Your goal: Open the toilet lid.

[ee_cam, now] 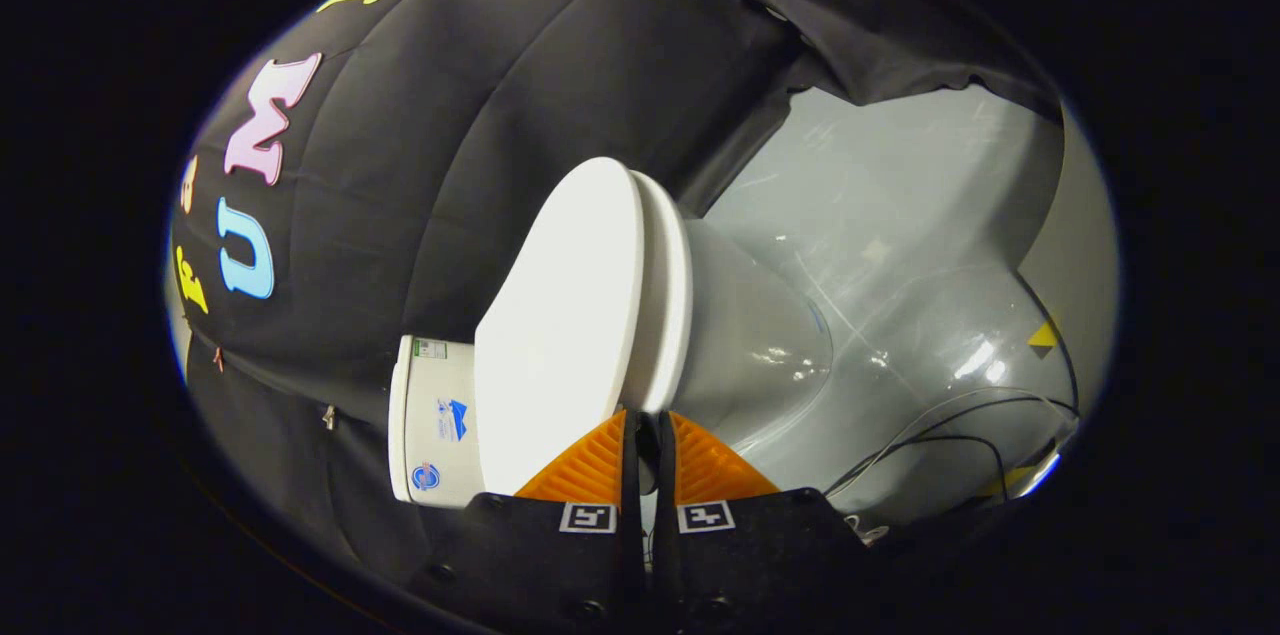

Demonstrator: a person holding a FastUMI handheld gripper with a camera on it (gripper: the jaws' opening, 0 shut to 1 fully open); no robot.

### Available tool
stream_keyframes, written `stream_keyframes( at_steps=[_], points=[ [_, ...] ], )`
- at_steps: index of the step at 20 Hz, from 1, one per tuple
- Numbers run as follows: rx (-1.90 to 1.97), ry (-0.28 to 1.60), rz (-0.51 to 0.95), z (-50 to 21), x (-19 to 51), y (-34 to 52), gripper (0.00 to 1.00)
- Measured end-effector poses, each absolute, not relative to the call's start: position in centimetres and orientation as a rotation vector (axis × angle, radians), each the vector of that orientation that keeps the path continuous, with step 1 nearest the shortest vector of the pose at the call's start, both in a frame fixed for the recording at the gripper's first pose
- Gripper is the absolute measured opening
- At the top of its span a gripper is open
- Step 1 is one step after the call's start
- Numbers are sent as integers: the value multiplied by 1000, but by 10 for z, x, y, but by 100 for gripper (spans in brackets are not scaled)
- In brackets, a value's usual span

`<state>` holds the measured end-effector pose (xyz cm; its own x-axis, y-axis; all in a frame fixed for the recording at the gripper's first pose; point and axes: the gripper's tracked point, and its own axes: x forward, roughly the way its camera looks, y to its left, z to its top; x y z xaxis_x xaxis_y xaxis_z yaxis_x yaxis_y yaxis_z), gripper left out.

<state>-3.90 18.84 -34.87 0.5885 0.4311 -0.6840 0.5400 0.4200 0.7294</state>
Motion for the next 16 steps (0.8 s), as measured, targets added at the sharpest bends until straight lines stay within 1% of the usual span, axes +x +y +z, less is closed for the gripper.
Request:
stream_keyframes(
  at_steps=[5, 9, 16],
  points=[
    [1168, 977, 13, -300, -31, 181, 5],
    [1044, 948, 140, -264, -18, 189, 6],
    [907, 845, 282, -184, 9, 212, 8]
  ],
)
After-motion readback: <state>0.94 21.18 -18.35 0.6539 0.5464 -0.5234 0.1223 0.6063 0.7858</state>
